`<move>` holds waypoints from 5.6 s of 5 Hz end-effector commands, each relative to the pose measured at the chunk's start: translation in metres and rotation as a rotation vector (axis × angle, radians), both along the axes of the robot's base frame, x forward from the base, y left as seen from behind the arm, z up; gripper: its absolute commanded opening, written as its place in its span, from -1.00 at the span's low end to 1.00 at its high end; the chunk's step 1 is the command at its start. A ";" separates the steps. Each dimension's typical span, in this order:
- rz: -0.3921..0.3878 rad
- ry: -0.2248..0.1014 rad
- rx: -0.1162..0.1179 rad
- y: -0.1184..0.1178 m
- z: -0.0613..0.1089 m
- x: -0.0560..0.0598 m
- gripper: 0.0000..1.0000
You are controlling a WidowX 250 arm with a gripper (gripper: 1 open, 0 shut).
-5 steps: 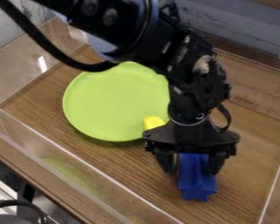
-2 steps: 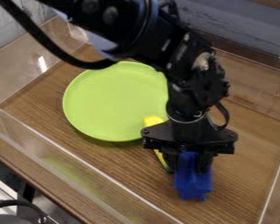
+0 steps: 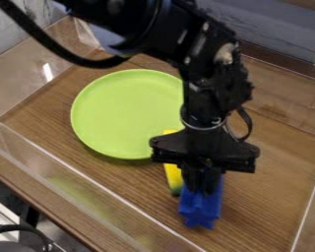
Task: Put the blue object in the green plate
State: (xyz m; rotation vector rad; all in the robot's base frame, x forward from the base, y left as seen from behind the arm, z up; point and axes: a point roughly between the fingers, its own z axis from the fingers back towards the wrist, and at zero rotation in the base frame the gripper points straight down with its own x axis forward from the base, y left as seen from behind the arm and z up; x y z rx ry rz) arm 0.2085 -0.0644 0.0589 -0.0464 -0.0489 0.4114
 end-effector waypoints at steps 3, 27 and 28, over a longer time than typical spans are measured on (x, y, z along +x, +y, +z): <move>-0.021 -0.090 -0.018 0.026 0.073 0.015 -1.00; -0.115 -0.153 0.073 0.001 -0.018 0.000 1.00; -0.103 -0.155 0.076 0.004 -0.020 0.002 1.00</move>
